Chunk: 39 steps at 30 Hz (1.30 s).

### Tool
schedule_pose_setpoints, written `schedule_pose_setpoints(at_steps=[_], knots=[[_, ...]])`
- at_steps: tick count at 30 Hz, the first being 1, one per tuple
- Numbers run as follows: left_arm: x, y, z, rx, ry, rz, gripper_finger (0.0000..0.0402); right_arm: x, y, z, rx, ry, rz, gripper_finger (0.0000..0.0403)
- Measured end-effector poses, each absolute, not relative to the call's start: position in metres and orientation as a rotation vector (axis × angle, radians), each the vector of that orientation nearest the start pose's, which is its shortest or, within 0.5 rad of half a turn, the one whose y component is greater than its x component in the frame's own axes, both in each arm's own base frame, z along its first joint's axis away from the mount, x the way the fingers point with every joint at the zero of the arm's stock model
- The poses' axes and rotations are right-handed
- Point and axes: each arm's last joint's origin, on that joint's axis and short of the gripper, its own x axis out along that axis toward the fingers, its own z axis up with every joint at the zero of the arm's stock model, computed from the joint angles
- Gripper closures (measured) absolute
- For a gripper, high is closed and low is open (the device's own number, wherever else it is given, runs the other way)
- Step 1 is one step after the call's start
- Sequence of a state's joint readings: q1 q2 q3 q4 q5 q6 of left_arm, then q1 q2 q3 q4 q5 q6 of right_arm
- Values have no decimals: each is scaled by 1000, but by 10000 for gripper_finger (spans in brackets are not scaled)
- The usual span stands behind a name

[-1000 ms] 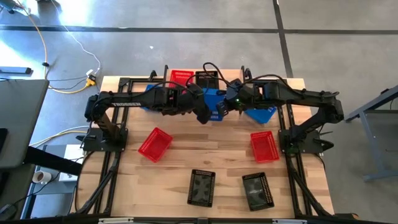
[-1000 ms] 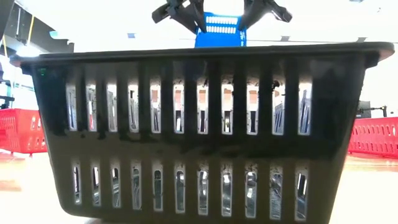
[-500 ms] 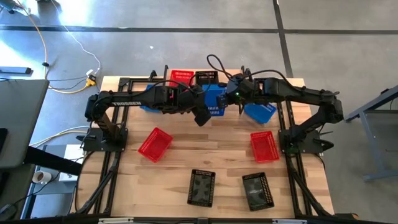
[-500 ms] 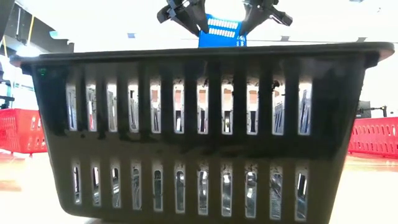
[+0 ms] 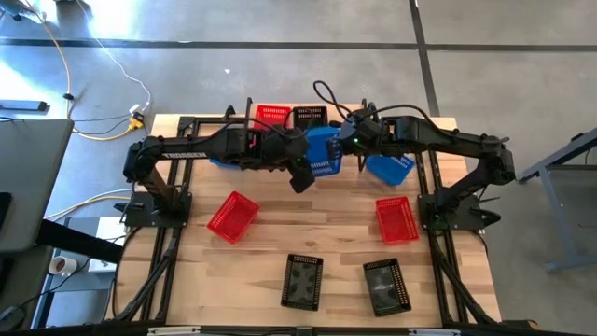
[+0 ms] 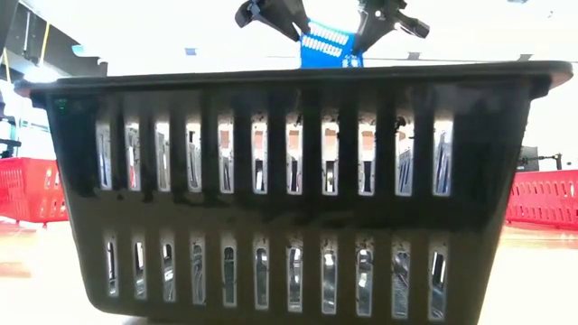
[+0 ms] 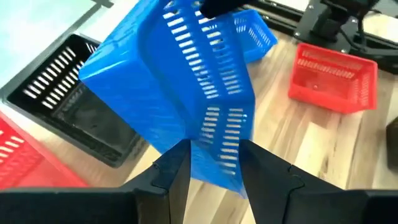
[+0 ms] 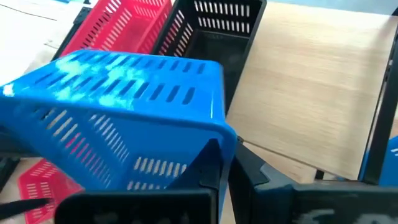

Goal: Stack baskets on shelf by color
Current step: Put the bottom blue bin on the shelf

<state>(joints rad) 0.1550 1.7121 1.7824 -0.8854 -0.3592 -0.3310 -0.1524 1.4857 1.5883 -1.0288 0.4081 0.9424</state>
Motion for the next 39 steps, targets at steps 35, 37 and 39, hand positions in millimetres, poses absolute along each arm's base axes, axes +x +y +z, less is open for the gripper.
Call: schedule_pose_setpoints(at_steps=[35, 37, 39], knots=[[297, 70, 426, -137, 635, 598, 275, 218, -119, 413, 781, 543, -818, 403], [296, 74, 426, -142, 634, 613, 275, 211, -128, 414, 788, 535, -834, 403], [295, 79, 426, -148, 634, 630, 275, 205, -138, 414, 802, 534, -838, 403]])
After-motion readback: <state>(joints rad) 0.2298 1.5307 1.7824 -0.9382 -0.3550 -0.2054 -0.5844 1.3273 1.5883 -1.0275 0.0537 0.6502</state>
